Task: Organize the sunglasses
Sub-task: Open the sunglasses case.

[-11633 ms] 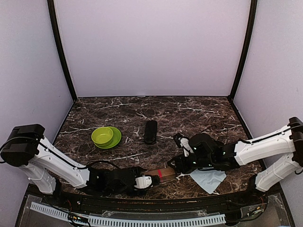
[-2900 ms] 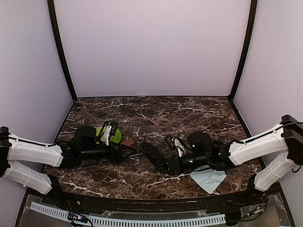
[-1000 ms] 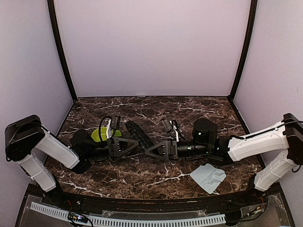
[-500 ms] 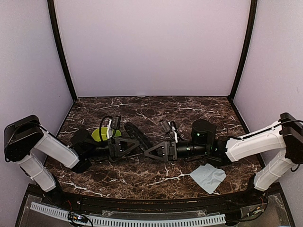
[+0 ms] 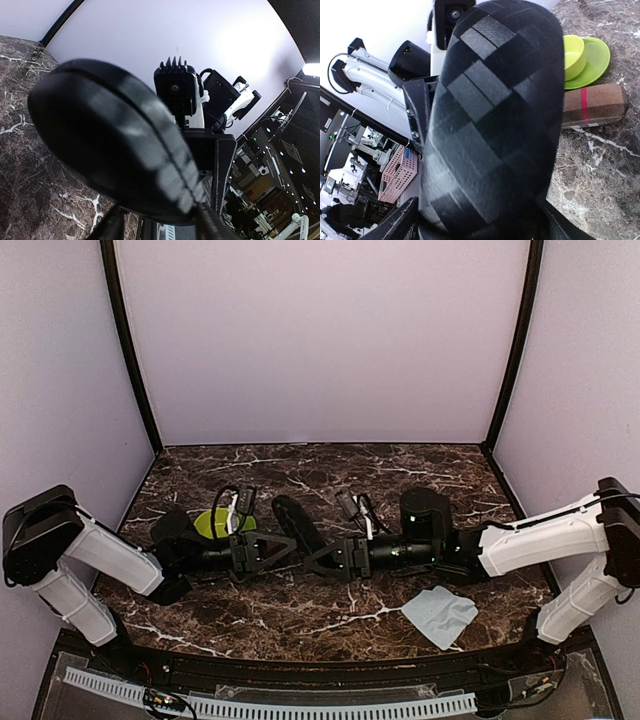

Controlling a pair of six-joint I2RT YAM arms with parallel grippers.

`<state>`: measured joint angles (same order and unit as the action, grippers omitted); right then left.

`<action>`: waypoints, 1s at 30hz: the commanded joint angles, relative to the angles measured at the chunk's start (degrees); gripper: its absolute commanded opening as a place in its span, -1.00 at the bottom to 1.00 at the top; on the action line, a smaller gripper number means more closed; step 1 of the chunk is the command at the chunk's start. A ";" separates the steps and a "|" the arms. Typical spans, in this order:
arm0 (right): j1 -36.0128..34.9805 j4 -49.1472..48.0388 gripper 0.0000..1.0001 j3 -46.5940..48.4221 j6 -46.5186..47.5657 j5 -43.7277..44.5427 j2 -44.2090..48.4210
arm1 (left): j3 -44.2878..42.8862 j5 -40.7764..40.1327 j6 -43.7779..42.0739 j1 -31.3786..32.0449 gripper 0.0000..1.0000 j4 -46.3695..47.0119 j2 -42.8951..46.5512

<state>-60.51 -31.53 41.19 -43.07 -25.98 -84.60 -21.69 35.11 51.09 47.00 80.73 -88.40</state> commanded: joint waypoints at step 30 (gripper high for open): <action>0.22 15.51 -0.38 4.91 13.25 4.03 2.88 | -2.71 0.49 -14.07 2.22 0.02 -15.33 6.71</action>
<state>-60.25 -16.32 45.10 -35.16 -19.68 -84.95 -23.75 34.94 40.14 49.04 68.38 -85.91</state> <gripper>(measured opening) 0.660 0.395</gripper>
